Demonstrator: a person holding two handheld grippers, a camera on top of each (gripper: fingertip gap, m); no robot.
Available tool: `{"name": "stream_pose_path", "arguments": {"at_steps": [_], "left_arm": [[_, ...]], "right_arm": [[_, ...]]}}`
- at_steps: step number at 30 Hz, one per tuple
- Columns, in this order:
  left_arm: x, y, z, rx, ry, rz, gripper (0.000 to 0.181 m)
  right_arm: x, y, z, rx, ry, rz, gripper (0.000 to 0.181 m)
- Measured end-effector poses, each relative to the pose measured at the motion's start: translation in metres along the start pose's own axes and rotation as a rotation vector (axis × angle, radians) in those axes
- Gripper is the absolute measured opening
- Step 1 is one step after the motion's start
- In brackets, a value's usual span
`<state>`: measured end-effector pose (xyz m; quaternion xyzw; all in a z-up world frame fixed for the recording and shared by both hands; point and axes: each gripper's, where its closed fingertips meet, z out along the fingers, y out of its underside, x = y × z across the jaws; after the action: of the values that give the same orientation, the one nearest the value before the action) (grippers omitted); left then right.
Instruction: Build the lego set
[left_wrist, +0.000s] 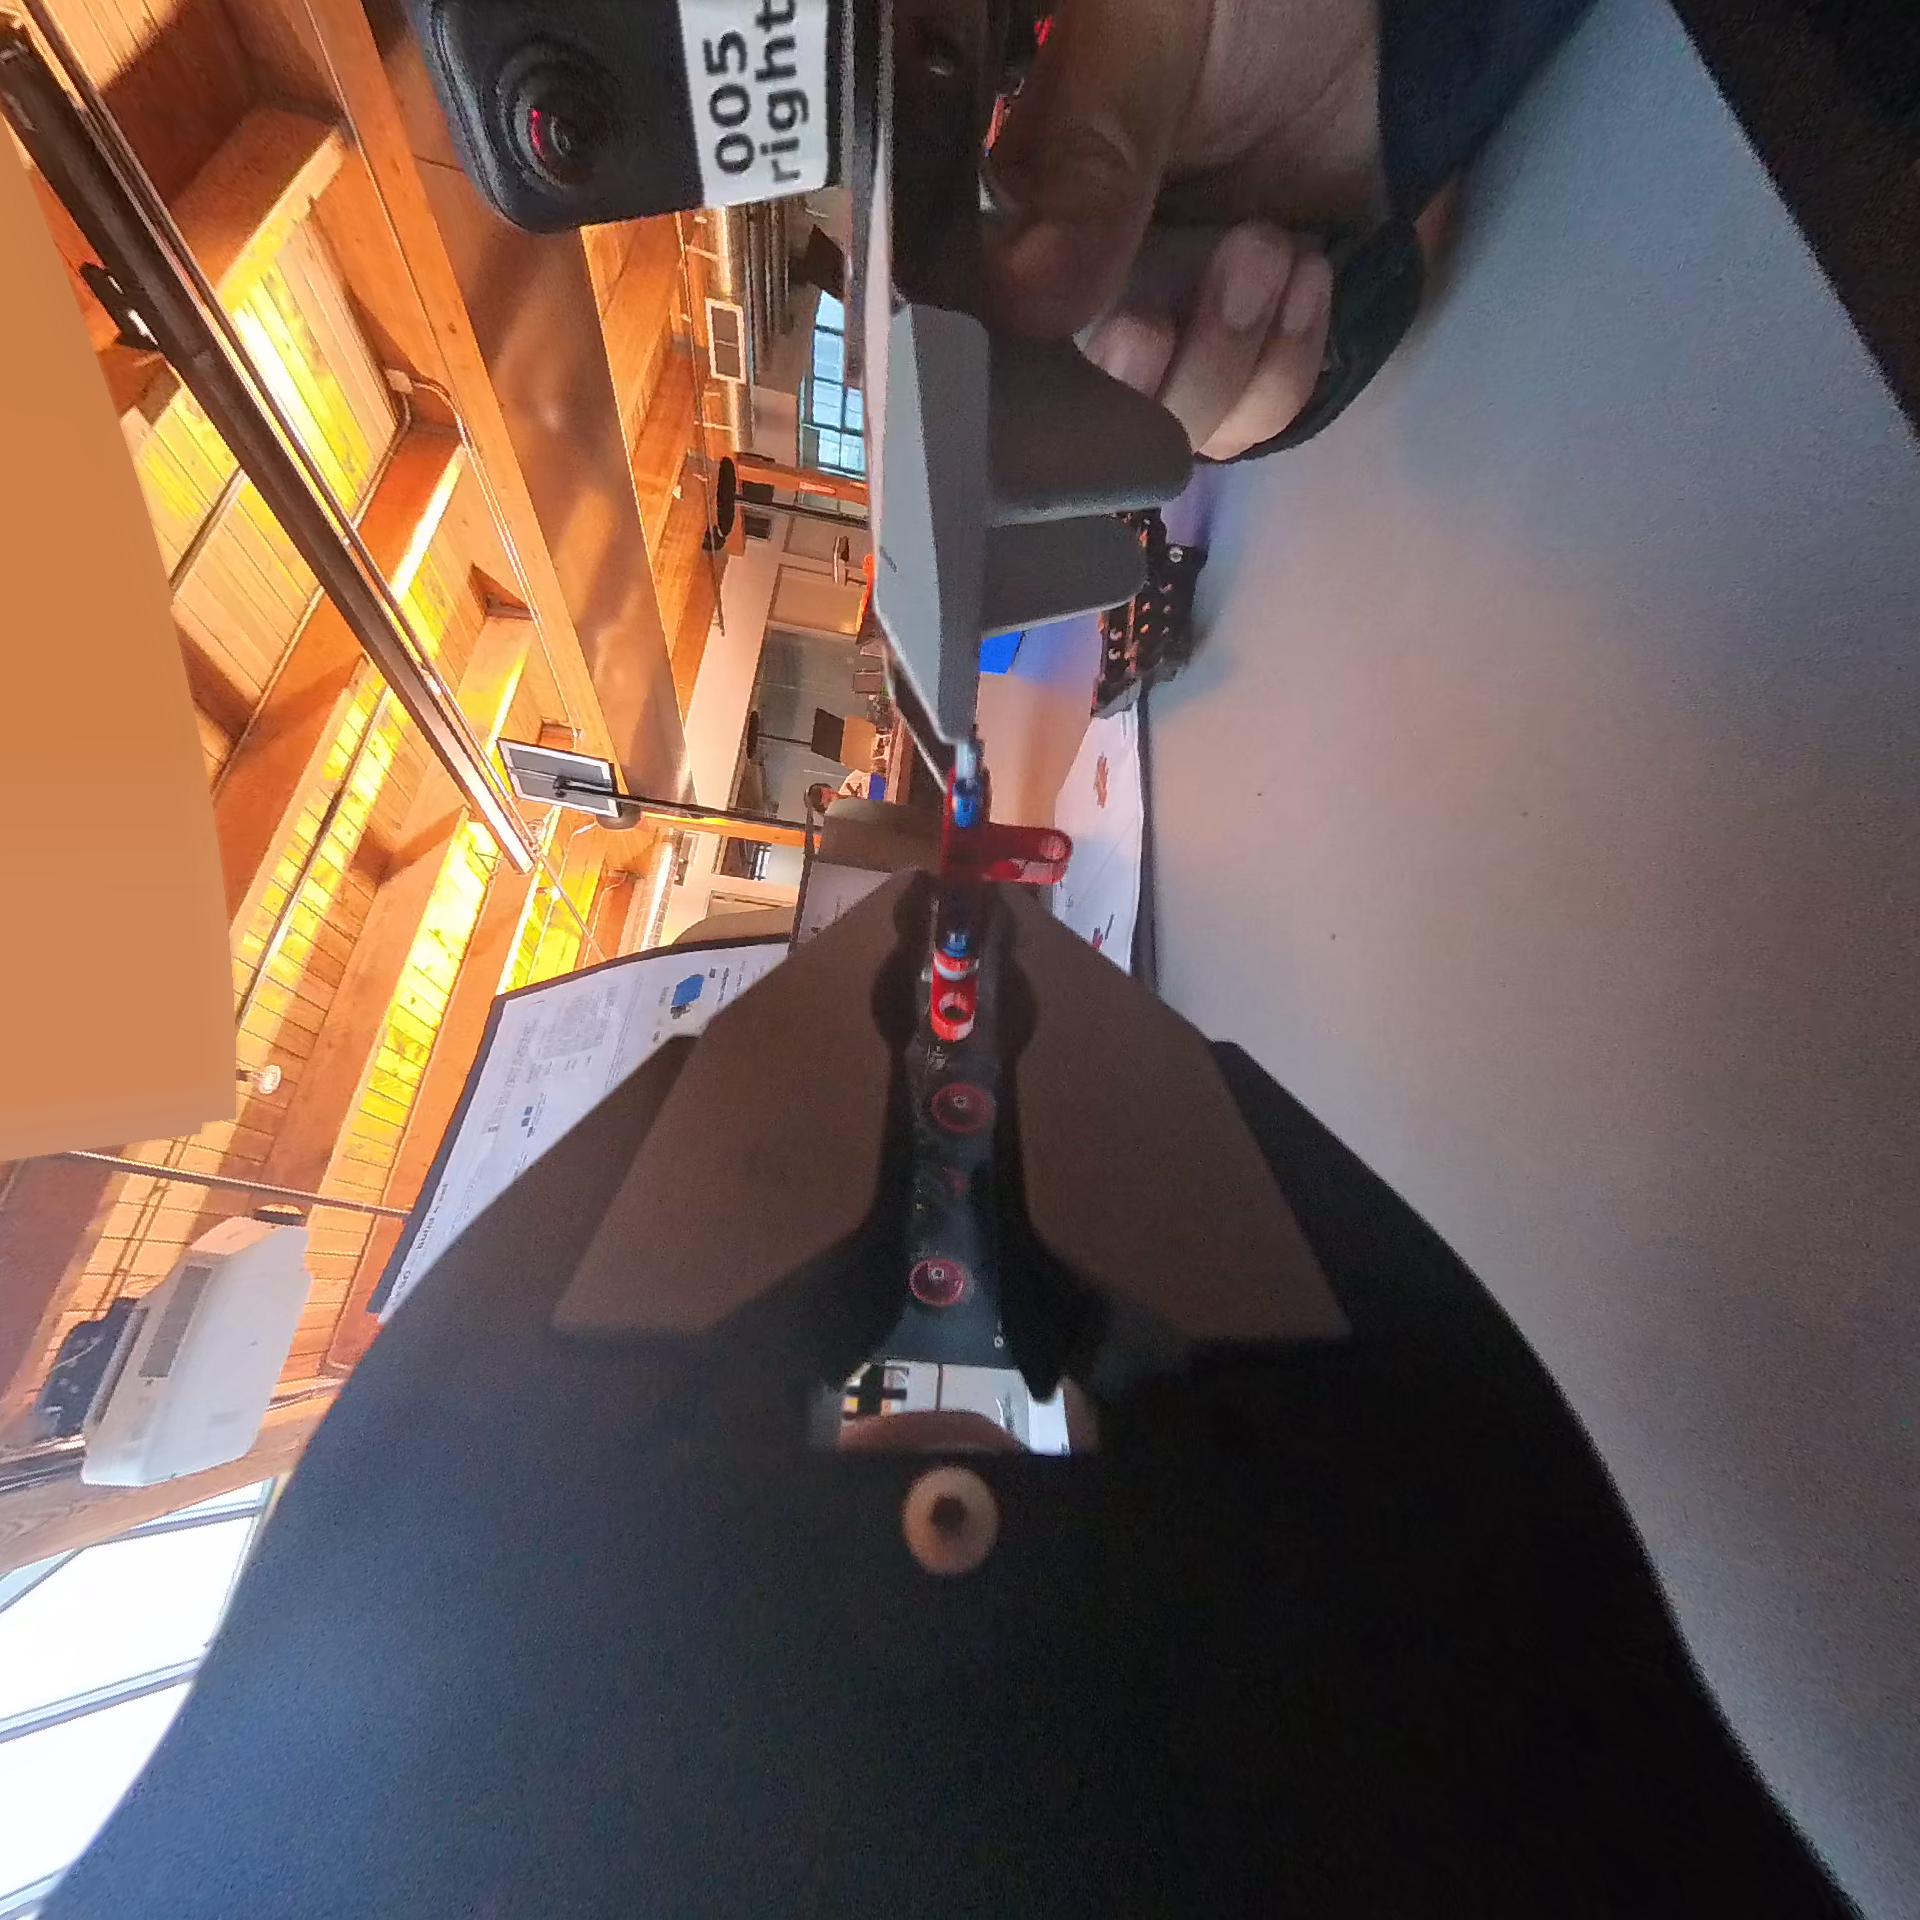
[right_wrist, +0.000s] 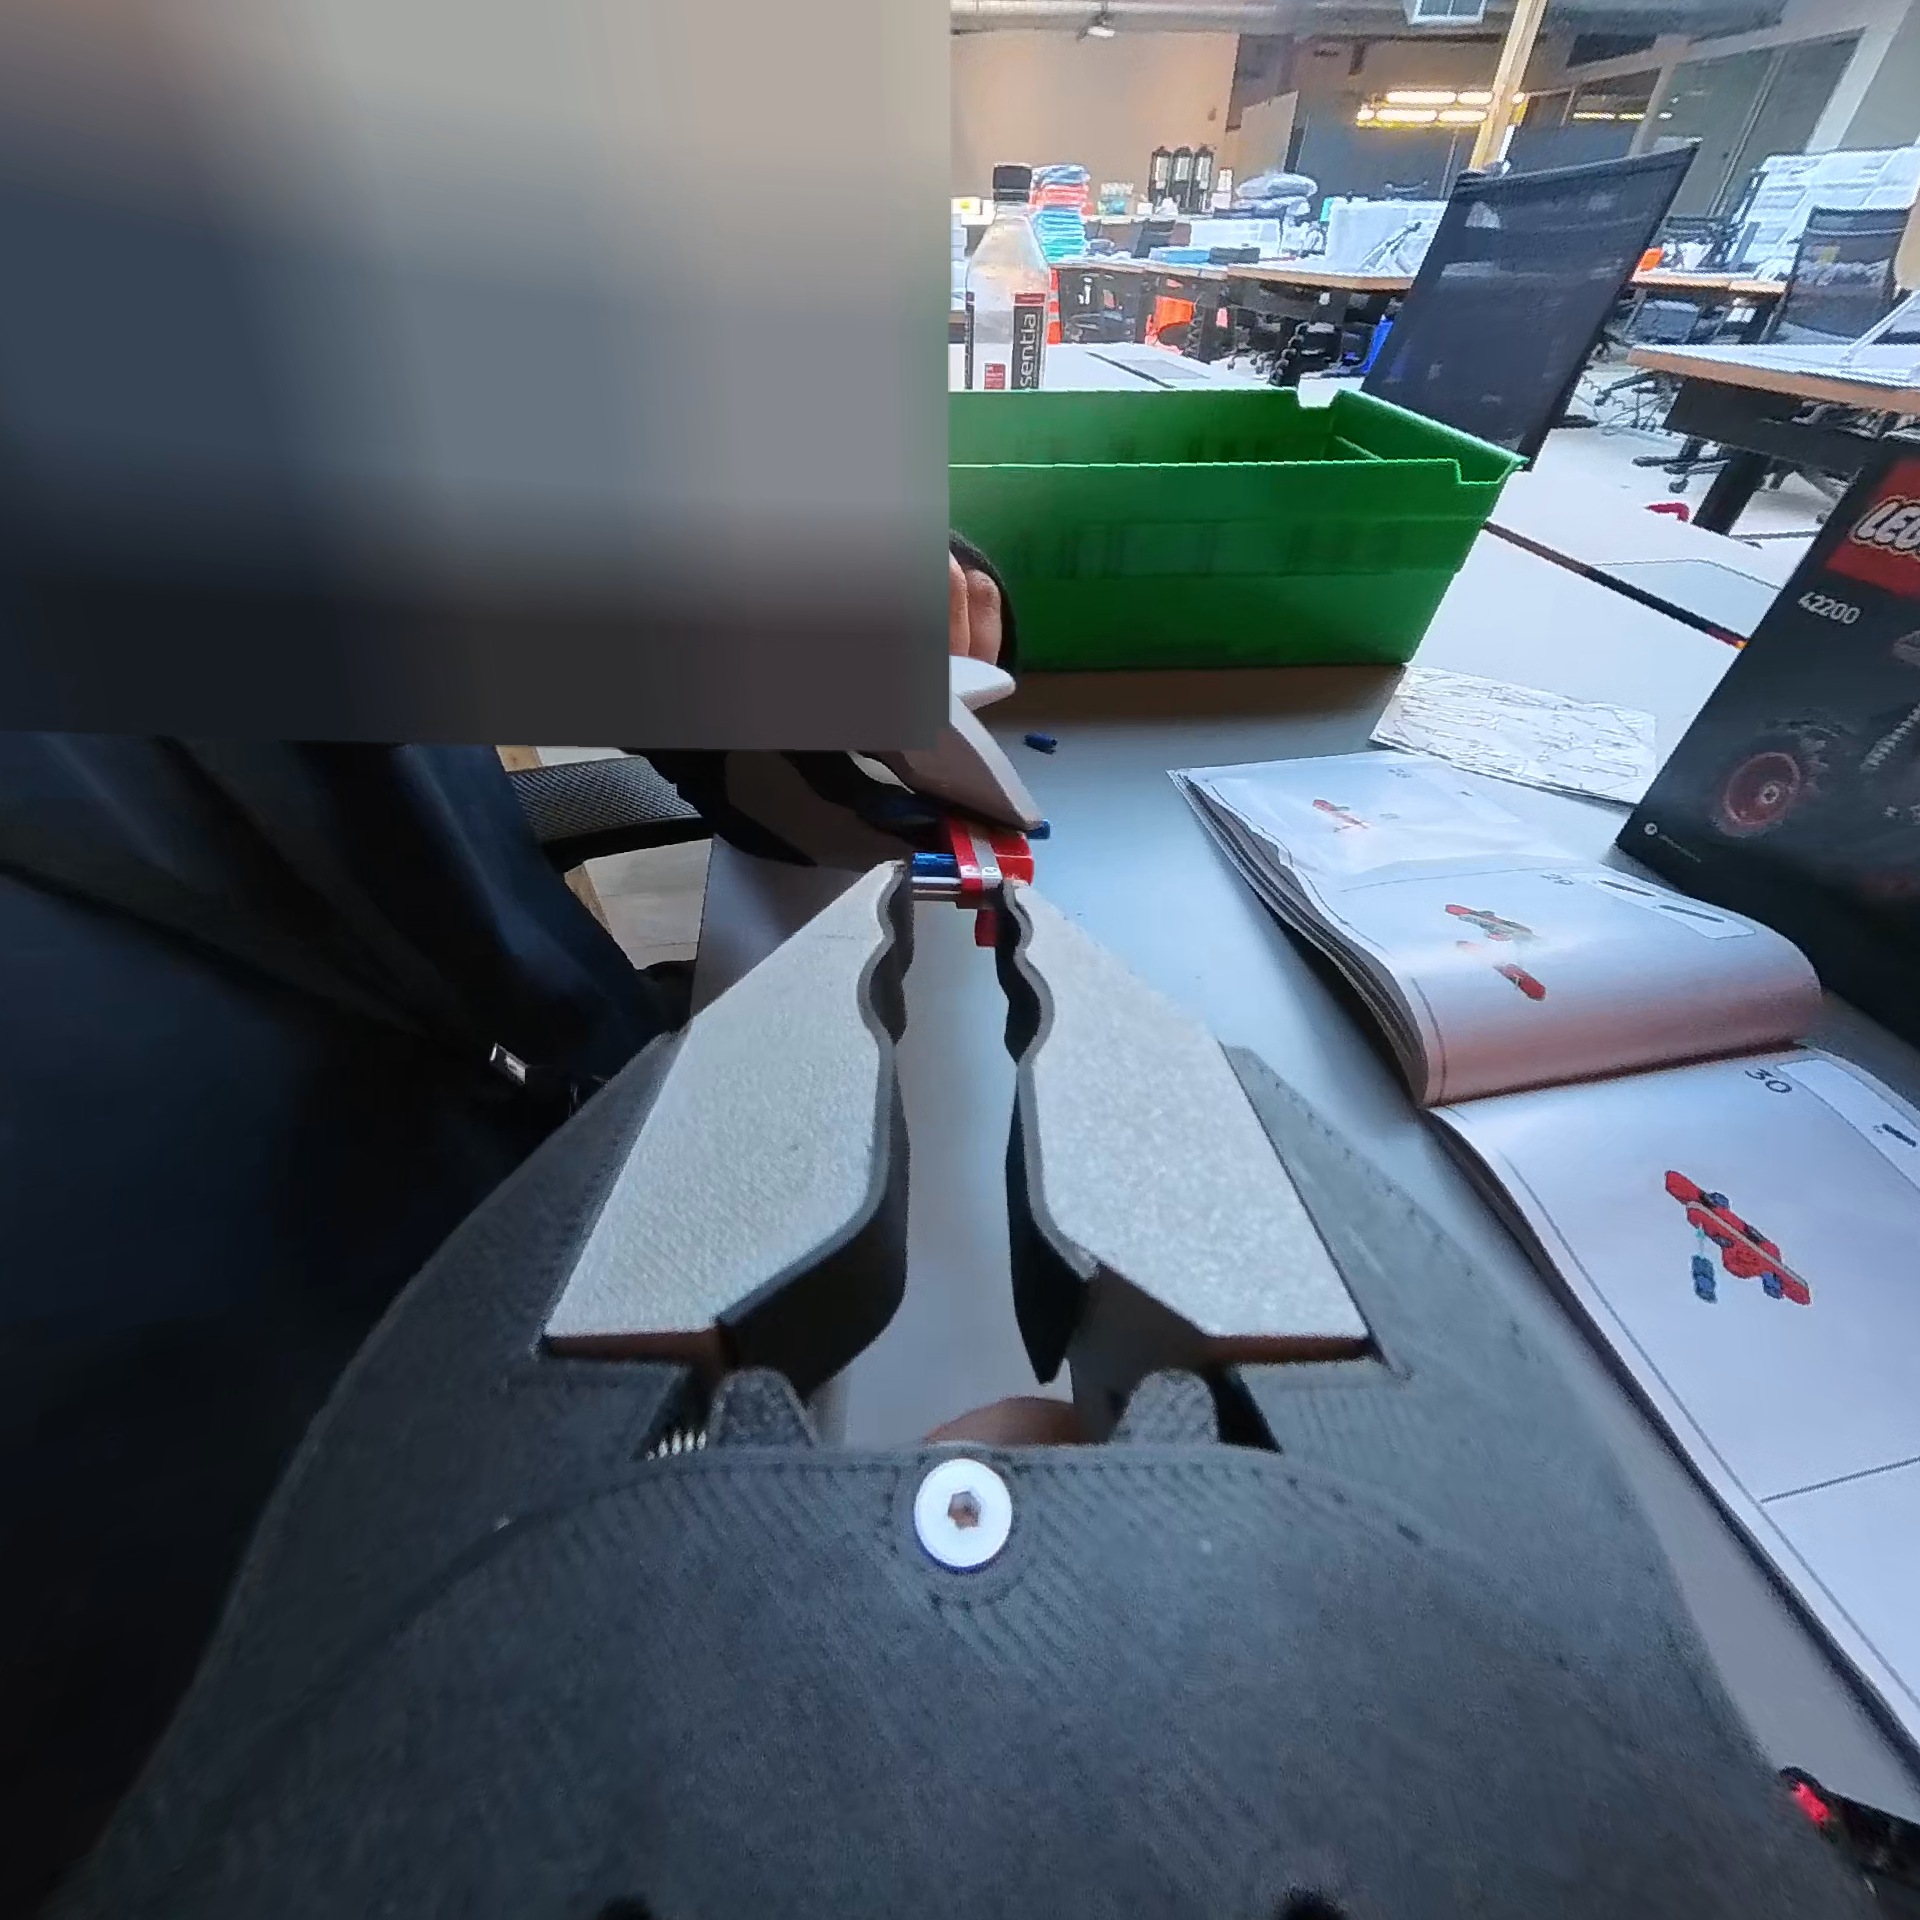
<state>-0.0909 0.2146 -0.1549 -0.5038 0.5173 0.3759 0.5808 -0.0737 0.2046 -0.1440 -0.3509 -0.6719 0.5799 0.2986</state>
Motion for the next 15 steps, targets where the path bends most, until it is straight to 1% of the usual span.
{"name": "stream_pose_path", "arguments": {"at_steps": [1,2,3,4,5,6,7,9,10,11,13,15], "left_arm": [[0.000,0.000,0.000,0.000,0.000,0.003,0.006],[0.006,-0.011,-0.001,0.061,0.030,0.011,0.006],[0.012,-0.027,-0.003,0.127,0.046,0.024,0.006],[0.016,-0.036,-0.003,0.122,0.041,0.064,0.006],[0.018,-0.040,-0.001,0.129,0.018,0.103,0.006],[0.014,-0.029,0.002,0.080,0.001,0.105,0.006],[0.005,-0.012,0.004,0.018,-0.015,0.066,0.006],[-0.006,0.007,0.001,0.001,-0.032,0.019,0.006],[-0.008,0.013,0.000,-0.014,-0.046,0.041,0.006],[-0.008,0.017,0.001,-0.034,-0.059,0.075,0.006],[-0.005,0.015,0.002,-0.033,-0.059,0.121,0.006],[-0.001,0.010,0.003,-0.023,-0.055,0.149,0.006]], "right_arm": [[0.001,0.000,0.000,0.000,0.008,0.003,0.012],[0.004,0.000,0.001,-0.002,0.030,0.003,0.001],[0.009,0.003,0.004,-0.019,0.062,-0.004,0.000],[0.006,0.009,0.011,-0.062,0.057,-0.024,0.000],[0.004,0.012,0.016,-0.081,0.068,-0.063,0.000],[0.009,0.011,0.015,-0.067,0.101,-0.081,0.000],[0.016,0.009,0.010,-0.040,0.116,-0.036,0.000],[0.029,0.002,-0.006,0.030,0.113,0.092,0.000],[0.033,0.003,-0.011,0.035,0.121,0.111,0.003],[0.033,0.006,-0.014,0.023,0.119,0.108,0.013],[0.023,0.003,-0.013,0.038,0.089,0.074,0.018],[0.012,-0.001,-0.005,0.050,0.070,0.026,0.024]]}}
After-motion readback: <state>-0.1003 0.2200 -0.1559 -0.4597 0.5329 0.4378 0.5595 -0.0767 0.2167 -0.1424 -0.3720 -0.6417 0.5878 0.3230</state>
